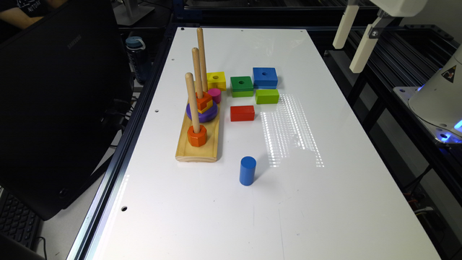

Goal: Pick up green block.

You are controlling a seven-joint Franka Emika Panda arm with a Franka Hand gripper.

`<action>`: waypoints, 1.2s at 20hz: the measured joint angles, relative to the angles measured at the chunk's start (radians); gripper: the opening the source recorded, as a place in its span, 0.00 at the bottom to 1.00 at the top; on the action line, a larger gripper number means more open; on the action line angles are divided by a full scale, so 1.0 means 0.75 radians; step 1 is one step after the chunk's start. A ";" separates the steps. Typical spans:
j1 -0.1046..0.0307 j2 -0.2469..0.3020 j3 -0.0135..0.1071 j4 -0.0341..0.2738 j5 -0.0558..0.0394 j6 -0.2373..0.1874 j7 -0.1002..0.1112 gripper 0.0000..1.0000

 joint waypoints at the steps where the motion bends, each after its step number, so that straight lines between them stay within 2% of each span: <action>1: 0.000 0.000 0.000 0.000 0.000 0.000 0.000 1.00; 8: -0.008 -0.001 -0.001 0.001 0.000 0.004 -0.001 1.00; 24: -0.048 0.032 -0.002 0.039 -0.004 0.034 -0.020 1.00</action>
